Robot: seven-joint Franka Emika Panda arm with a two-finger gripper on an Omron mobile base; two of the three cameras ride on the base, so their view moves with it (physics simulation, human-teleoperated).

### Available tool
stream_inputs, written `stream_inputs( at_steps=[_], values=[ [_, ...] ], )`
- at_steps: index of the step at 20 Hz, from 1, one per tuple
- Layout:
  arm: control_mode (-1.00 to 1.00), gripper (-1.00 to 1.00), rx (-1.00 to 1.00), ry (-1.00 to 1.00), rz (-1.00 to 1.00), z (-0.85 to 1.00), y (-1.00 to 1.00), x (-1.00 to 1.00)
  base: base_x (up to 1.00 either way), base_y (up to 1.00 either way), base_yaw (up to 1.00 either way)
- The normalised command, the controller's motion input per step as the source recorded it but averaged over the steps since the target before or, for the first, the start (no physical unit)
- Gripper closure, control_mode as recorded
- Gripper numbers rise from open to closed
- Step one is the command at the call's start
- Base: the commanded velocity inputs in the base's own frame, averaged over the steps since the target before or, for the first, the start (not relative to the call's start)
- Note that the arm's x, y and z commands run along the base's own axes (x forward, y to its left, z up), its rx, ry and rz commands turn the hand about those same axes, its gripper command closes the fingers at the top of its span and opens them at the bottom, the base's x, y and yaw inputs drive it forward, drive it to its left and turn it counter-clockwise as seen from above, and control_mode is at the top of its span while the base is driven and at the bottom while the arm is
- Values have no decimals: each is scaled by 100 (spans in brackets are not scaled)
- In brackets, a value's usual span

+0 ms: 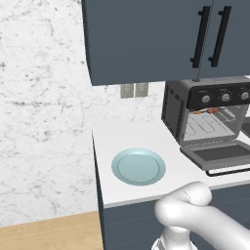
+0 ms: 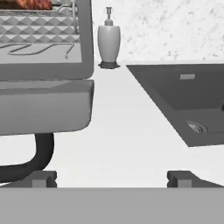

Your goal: Pick up the kebab skewer and baguette bread, and place them inside the toaster oven. Close the toaster oven door and start by setting the timer.

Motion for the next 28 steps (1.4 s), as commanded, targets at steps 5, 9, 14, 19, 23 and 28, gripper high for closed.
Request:
stream_inputs(
  at_steps=[5, 9, 14, 19, 23, 28],
  values=[
    [-100, -100, 0, 0, 0, 0, -9, 49, 0, 0, 0],
    [-100, -100, 0, 0, 1, 0, 0, 24, 0, 0, 0],
    [-100, -100, 0, 0, 4, 8, 7, 3, 0, 0, 0],
    [-100, -100, 0, -4, 6, 21, 19, 1, 0, 0, 0],
    [-100, -100, 0, -10, 2, 33, 3, 6, 0, 0, 0],
    [-100, -100, 1, -9, 1, 24, 0, 25, 0, 0, 0]
  ],
)
